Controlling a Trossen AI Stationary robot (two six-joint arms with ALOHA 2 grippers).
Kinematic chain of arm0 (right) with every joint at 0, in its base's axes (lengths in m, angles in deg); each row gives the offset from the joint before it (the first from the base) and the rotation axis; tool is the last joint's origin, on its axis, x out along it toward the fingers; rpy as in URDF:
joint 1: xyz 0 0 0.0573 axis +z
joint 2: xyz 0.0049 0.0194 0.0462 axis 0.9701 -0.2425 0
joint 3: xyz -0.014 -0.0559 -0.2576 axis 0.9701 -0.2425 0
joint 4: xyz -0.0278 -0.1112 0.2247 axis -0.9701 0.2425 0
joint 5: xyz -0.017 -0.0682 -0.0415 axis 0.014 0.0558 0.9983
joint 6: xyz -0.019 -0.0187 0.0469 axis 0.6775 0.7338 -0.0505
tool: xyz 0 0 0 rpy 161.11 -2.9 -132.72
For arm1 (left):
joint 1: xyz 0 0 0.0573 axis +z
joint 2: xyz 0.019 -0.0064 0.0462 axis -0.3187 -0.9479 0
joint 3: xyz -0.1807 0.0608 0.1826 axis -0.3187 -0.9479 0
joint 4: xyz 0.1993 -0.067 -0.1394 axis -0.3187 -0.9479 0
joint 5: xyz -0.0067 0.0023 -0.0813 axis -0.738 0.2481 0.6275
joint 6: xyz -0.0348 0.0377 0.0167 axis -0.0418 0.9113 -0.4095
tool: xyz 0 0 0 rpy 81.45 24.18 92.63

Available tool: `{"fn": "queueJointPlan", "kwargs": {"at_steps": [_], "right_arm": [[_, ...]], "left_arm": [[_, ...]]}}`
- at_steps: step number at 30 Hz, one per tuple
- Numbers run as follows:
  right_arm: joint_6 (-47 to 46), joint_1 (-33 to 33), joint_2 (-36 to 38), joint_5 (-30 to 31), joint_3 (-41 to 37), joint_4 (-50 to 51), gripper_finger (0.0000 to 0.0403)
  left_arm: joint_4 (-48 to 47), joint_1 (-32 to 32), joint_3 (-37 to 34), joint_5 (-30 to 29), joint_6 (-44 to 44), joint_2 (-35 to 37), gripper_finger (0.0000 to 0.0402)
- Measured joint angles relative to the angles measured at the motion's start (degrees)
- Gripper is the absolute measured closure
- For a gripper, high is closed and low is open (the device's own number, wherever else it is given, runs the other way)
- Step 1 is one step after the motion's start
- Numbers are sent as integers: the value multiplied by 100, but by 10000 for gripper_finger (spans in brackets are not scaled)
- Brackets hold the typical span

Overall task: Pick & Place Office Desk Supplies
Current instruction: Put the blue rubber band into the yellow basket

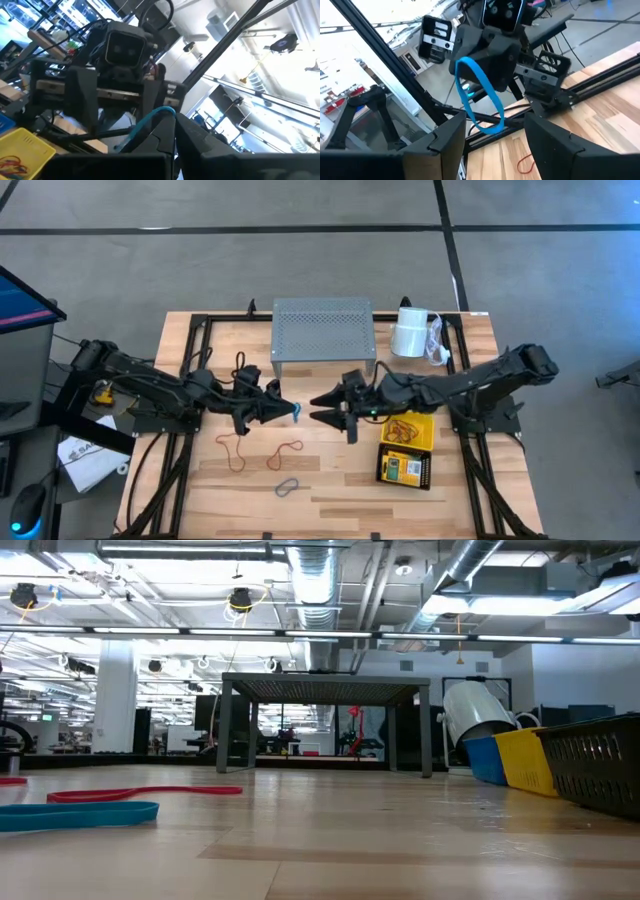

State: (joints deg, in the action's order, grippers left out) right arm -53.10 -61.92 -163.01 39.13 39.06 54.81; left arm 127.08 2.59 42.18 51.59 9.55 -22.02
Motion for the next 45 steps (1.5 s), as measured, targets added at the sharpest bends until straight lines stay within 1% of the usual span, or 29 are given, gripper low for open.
{"fn": "queueJointPlan", "kwargs": {"at_steps": [6,11,21,25,29,32,34,38,39,45], "right_arm": [[100,-39,-382,-14,399,-1,205],[179,-47,-564,-69,688,-6,205],[54,-111,-559,-63,712,-51,206],[-37,-119,-559,-10,712,-45,218],[-37,-148,-562,-4,712,-35,243],[-68,-187,-562,7,712,-35,273],[-146,-188,-562,7,712,-33,302],[-153,-188,-562,5,712,-33,380],[-89,-186,-562,5,712,-36,391],[-132,-173,-562,5,712,-37,400]], "left_arm": [[3,31,29,65,-1,0,401],[-4,31,29,68,-2,0,401],[9,32,29,105,-4,0,401],[83,31,29,170,-4,0,401],[122,31,31,208,-4,0,401],[147,31,31,213,-4,0,401],[146,31,31,220,-4,0,401],[149,31,31,221,0,0,401],[151,31,31,221,0,0,401],[156,31,31,225,4,0,401]]}}
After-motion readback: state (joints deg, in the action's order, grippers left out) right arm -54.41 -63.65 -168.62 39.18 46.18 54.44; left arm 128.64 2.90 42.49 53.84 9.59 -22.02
